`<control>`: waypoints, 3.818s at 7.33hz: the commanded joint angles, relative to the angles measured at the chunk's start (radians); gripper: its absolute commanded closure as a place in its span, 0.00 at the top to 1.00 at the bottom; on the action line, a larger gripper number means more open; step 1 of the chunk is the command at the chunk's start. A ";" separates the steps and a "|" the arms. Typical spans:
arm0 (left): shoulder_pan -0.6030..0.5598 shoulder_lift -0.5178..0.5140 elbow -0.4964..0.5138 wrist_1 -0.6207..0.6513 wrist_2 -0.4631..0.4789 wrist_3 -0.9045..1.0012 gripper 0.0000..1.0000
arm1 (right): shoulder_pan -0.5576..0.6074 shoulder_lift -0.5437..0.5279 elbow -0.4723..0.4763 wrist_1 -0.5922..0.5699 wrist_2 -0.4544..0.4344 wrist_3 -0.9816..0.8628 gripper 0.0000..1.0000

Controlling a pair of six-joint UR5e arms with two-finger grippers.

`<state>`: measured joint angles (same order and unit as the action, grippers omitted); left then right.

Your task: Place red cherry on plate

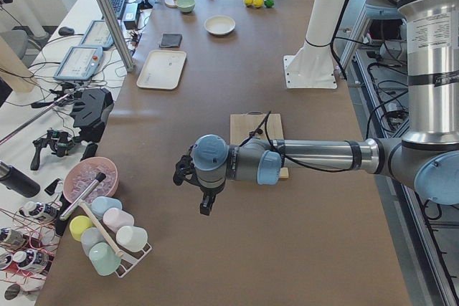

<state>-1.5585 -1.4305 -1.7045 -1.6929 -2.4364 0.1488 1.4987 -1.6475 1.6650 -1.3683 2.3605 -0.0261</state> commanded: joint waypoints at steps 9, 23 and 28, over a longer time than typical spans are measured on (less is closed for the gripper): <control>0.038 0.043 -0.038 -0.002 -0.001 -0.005 0.98 | -0.011 -0.008 0.042 0.017 0.032 -0.002 1.00; 0.048 0.041 -0.082 -0.042 0.114 -0.008 0.98 | -0.029 -0.052 0.010 0.080 0.143 0.002 1.00; 0.049 0.044 -0.081 -0.047 0.112 -0.006 0.98 | -0.069 -0.022 0.010 0.080 0.131 0.060 0.95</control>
<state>-1.5097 -1.3871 -1.7813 -1.7381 -2.3228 0.1398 1.4403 -1.6852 1.6769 -1.2885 2.5002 0.0188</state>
